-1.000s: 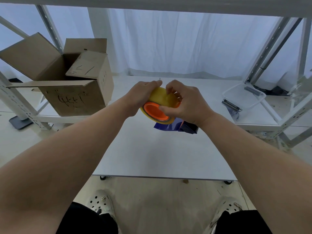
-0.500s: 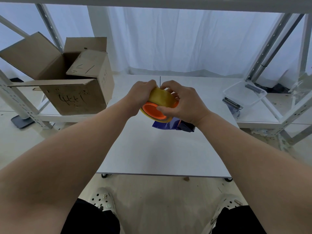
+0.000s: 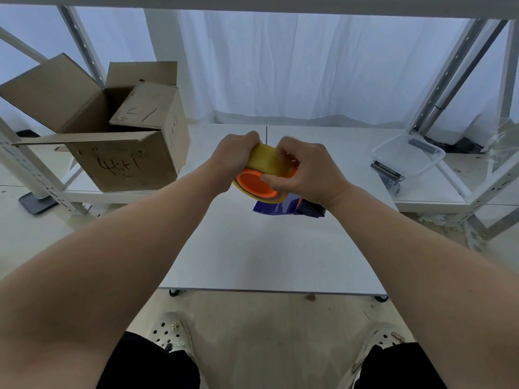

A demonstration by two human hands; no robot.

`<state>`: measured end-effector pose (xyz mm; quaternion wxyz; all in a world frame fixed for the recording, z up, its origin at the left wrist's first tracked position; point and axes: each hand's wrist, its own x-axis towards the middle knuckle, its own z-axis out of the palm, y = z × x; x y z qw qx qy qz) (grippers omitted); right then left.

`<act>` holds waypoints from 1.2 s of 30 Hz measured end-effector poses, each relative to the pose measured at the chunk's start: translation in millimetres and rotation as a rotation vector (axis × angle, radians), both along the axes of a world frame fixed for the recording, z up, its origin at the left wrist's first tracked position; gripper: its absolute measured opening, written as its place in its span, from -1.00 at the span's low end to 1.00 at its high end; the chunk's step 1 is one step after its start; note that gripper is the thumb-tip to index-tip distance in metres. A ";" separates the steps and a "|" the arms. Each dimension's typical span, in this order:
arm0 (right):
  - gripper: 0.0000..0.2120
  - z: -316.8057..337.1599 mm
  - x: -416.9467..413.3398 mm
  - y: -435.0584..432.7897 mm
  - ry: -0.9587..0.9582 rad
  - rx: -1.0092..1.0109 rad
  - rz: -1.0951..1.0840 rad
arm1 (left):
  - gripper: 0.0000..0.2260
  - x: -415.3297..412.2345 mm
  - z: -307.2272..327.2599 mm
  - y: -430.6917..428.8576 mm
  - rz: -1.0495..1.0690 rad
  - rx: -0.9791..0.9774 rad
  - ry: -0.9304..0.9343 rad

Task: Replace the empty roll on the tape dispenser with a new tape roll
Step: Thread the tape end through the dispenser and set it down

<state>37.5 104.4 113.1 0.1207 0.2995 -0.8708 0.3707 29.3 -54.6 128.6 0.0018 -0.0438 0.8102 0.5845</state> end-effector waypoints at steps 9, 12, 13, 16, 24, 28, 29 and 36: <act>-0.51 1.3 2.8 0.3 0.022 -0.009 0.011 | -0.77 -0.1 1.6 0.5 0.008 -0.035 0.023; -0.54 2.5 4.7 0.4 0.040 0.007 0.000 | -0.72 -1.5 1.6 0.8 0.040 -0.098 0.080; -0.55 2.7 5.2 0.1 0.042 0.017 -0.005 | -0.69 -1.6 1.1 0.8 0.044 -0.131 0.096; -0.61 2.1 4.3 -1.1 0.033 0.035 -0.006 | -0.66 -0.8 -1.6 -0.2 0.014 -0.171 0.106; -0.48 2.1 1.9 -0.1 -0.004 0.018 0.026 | -0.73 0.2 -1.1 -2.9 -0.005 -0.151 0.099; -0.49 0.4 1.1 -0.6 0.012 0.032 0.025 | -0.68 -1.6 -4.4 -3.1 -0.001 -0.150 0.097; -0.51 -0.4 0.8 -0.5 0.007 0.039 0.025 | -0.66 -2.0 -5.2 -3.0 0.001 -0.147 0.093; -0.66 -1.7 0.0 -1.6 -0.009 0.039 0.008 | -0.73 -0.6 -8.2 -2.9 -0.022 -0.097 0.052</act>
